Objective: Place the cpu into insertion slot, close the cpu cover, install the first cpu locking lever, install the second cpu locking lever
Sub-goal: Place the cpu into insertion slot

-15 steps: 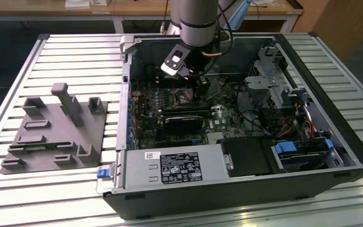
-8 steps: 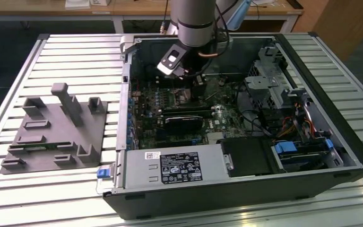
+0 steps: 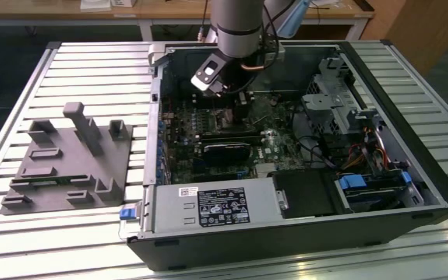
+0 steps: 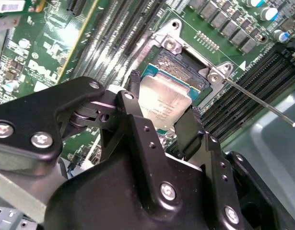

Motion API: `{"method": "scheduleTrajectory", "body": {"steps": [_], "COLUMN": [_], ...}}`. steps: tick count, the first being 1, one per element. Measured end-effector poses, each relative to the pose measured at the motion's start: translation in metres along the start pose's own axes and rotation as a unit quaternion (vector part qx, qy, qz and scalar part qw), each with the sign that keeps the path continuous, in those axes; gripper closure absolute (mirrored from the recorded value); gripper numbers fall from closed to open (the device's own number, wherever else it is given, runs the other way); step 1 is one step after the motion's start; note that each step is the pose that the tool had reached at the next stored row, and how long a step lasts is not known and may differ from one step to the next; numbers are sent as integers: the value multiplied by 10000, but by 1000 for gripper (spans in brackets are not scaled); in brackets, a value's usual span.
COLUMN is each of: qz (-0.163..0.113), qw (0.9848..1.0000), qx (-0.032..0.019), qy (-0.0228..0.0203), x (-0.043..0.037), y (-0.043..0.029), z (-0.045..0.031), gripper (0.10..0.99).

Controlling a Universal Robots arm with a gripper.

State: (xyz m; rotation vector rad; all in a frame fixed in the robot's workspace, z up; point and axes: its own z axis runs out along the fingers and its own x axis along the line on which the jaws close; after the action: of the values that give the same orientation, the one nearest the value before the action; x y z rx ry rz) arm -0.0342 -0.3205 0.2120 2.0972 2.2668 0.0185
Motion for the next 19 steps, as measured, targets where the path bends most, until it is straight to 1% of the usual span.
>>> {"method": "scheduleTrajectory", "body": {"steps": [3, 4, 8, 9, 14, 19], "qz": [30, 44, 123, 147, 322, 420], "qw": [10000, 10000, 9999, 9998, 9994, 9991], "qx": [-2, -11, -85, -95, -96, -92], "qy": [-2, -2, -13, -15, -24, -27], "x": [31, 33, 35, 36, 44, 67], "y": [-4, -6, -23, -29, -77, -86], "z": [10, 16, 43, 48, 65, 93], "gripper": [545, 545, 545, 545, 545, 545]}}
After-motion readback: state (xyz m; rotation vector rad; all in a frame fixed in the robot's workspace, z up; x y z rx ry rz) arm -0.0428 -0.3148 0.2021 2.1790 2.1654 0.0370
